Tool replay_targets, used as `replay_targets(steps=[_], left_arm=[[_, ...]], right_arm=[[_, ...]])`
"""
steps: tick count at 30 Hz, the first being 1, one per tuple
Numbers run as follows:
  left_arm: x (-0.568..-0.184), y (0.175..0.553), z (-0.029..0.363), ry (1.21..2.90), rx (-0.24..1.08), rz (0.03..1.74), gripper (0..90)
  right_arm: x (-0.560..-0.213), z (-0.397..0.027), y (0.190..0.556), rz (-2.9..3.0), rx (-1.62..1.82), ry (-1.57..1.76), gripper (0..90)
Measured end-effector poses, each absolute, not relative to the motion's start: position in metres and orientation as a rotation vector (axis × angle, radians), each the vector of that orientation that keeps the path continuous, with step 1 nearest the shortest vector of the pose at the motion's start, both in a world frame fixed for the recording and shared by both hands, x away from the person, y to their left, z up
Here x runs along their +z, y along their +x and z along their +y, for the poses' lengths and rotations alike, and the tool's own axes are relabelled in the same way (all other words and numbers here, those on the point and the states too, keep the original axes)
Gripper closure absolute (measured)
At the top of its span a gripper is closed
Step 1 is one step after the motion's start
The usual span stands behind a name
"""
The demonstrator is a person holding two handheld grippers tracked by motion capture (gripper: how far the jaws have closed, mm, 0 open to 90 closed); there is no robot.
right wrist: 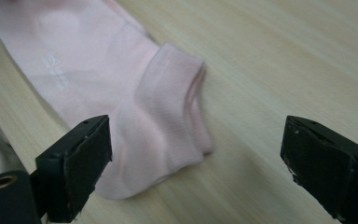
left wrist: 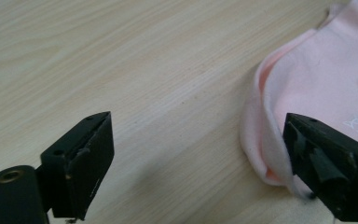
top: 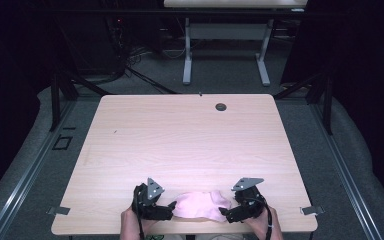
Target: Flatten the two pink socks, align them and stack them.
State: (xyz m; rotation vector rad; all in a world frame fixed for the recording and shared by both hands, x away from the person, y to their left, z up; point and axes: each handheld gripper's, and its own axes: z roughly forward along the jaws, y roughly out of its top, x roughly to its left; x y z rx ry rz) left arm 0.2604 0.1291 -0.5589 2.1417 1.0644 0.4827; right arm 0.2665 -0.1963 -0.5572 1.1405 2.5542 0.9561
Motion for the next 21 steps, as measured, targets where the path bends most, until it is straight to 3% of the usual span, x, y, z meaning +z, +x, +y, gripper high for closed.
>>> replay_targets(steps=[9, 21], left_arm=[[-0.551, 0.260, 0.183, 2.041, 0.543, 1.203, 1.0], [-0.581, 0.289, 0.243, 2.006, 0.575, 1.374, 0.3]], right_arm=[[-0.546, -0.245, 0.265, 2.308, 0.996, 1.293, 1.8], [-0.584, -0.303, 0.293, 2.201, 0.860, 1.446, 0.0]])
